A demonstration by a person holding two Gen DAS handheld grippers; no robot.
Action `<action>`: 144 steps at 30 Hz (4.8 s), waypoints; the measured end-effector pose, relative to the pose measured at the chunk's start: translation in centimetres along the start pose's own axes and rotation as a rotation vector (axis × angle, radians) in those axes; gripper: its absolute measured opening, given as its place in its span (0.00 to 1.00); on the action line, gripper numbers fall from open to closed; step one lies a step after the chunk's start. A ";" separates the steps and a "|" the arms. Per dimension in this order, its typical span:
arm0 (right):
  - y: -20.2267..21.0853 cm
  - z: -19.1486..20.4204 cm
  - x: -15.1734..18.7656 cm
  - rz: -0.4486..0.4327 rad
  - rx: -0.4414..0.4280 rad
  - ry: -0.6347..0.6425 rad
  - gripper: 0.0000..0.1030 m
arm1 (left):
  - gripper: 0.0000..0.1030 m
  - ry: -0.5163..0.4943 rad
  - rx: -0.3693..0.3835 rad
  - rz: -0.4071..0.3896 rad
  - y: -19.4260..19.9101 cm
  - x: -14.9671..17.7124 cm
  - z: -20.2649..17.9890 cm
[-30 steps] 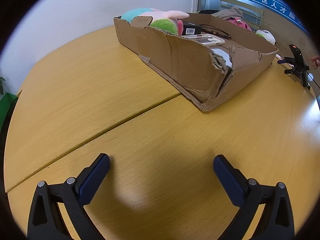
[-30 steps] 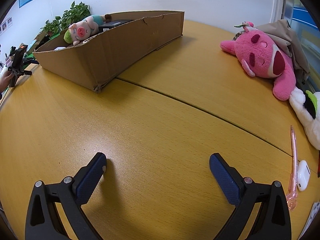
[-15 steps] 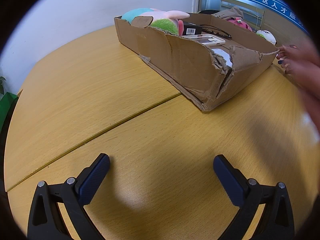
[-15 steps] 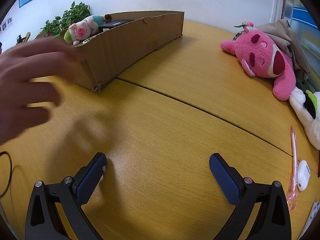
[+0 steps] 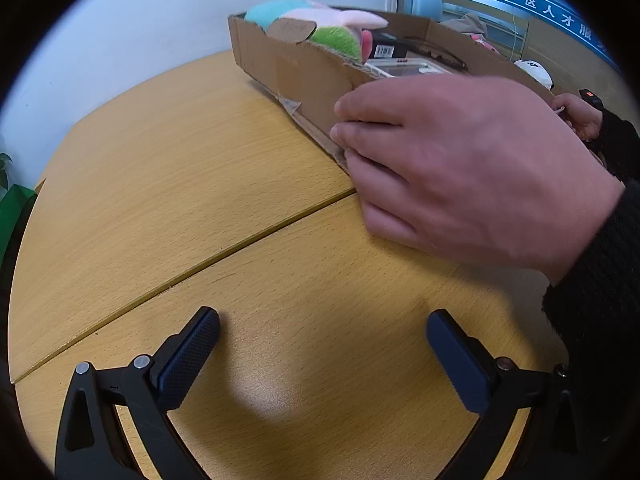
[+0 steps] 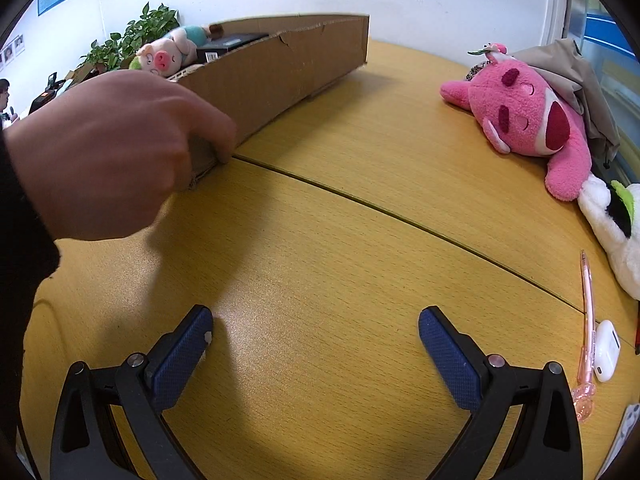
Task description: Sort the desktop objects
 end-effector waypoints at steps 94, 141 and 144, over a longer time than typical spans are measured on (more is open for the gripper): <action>0.0 0.1 0.0 -0.003 0.001 0.001 1.00 | 1.00 0.000 0.000 0.006 -1.4 2.3 0.2; -0.1 0.0 -0.1 -0.003 0.000 0.002 1.00 | 1.00 0.306 -0.217 -0.039 -0.9 0.9 -1.3; -0.1 0.0 -0.1 -0.003 0.000 0.002 1.00 | 1.00 0.323 -0.228 -0.042 -1.1 0.9 -1.3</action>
Point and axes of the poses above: each gripper's, at about its wrist camera, not at the fingertips, and y roughly against the way its jaws point, z to its left, x to its underside, the point moved 1 cm from there along -y, roughly the way its jaws point, and after that the axes turned 13 degrees about y, right-handed, at the moved point
